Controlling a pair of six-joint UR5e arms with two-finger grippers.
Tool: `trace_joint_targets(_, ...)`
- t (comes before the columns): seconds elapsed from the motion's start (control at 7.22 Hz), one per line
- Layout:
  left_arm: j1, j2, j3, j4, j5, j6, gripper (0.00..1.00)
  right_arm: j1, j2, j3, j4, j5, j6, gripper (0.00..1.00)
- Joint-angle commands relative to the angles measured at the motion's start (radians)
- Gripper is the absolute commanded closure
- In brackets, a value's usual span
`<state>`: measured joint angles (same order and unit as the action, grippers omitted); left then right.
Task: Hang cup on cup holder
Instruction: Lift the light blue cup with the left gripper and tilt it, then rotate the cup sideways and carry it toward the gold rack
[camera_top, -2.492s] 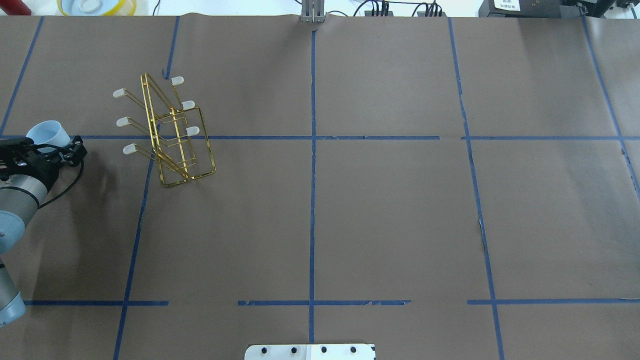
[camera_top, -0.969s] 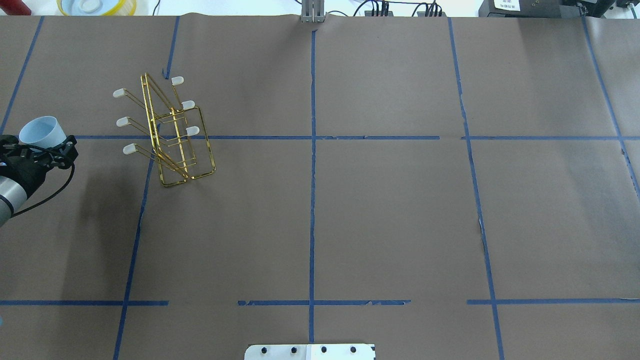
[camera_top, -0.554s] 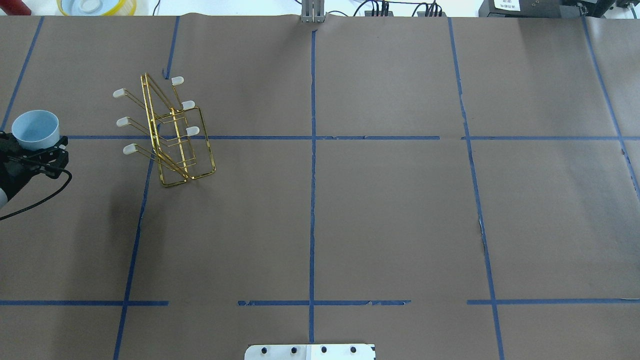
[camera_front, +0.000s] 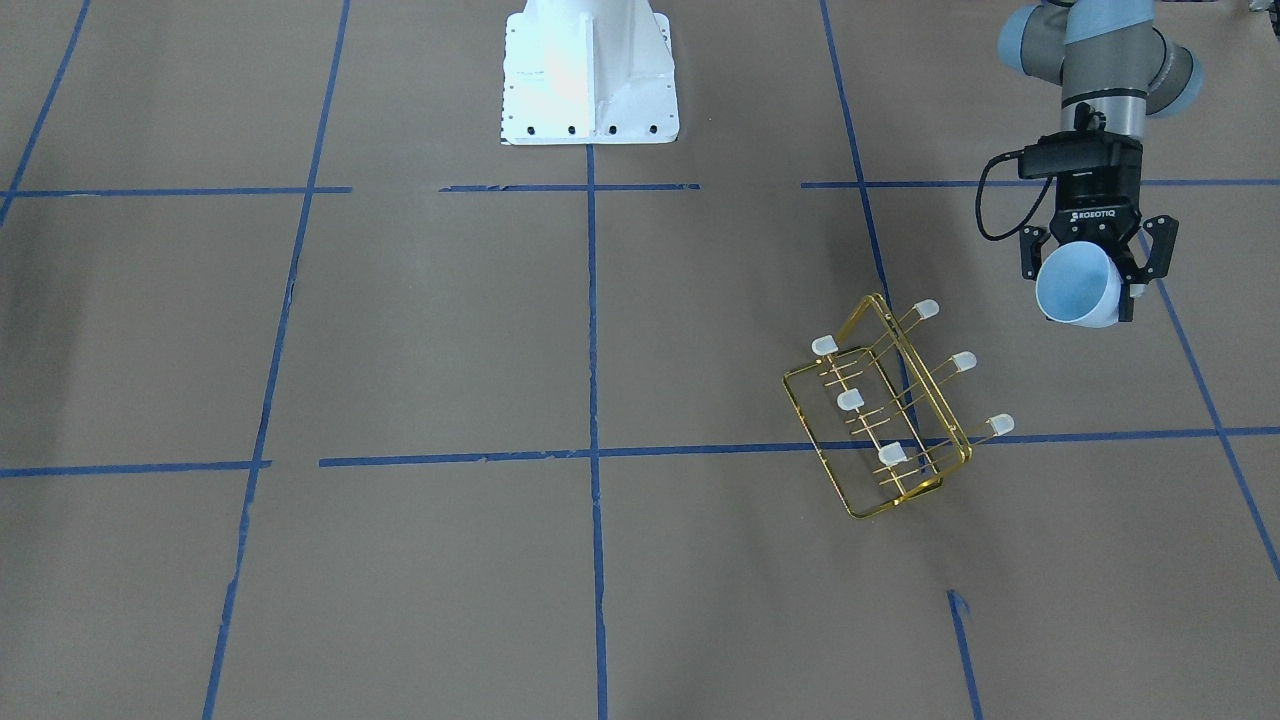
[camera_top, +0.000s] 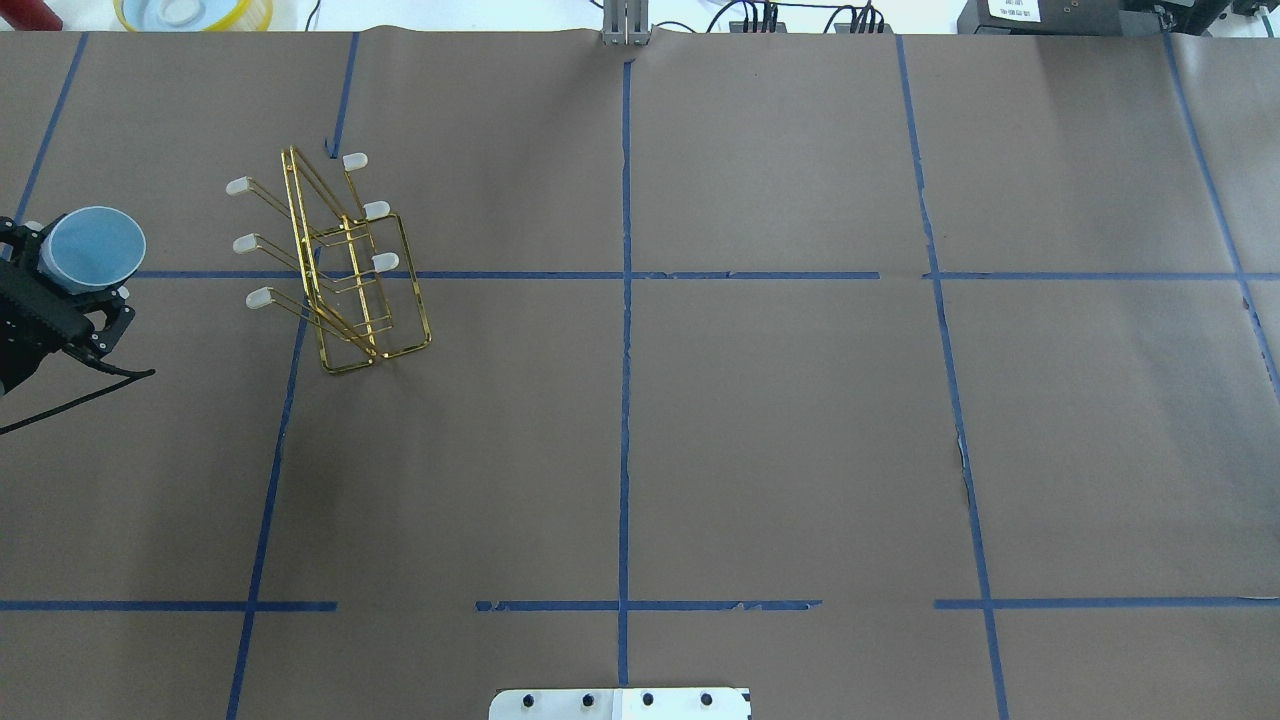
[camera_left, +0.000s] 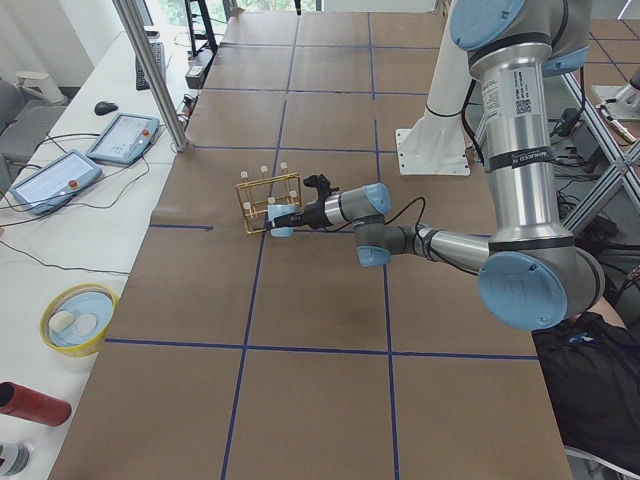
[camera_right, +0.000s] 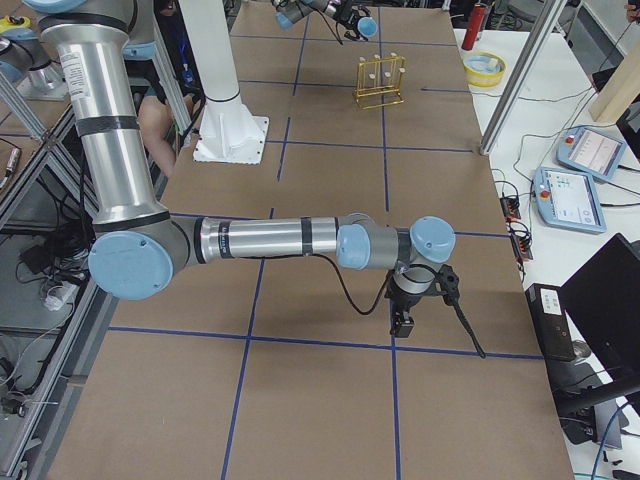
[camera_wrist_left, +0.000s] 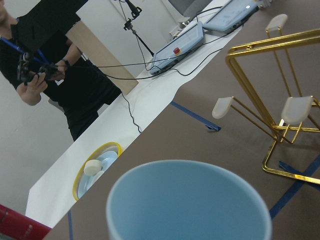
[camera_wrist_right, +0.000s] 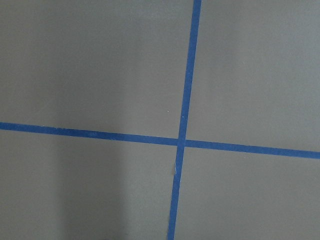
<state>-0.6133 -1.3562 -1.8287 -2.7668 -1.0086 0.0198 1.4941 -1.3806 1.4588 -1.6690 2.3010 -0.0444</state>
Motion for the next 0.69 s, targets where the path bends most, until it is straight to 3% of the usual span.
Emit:
trace_joint_targets(0.0,0.0,-0.006,-0.047,0.108,0.114,0.309,0.95,0.0,0.0,0.0,0.0,0.0,0.0,0.0)
trace_joint_targets(0.55,0.029,-0.029,-0.107,0.287,0.468,0.713,0.98,0.0,0.0,0.0,0.0,0.0,0.0,0.0)
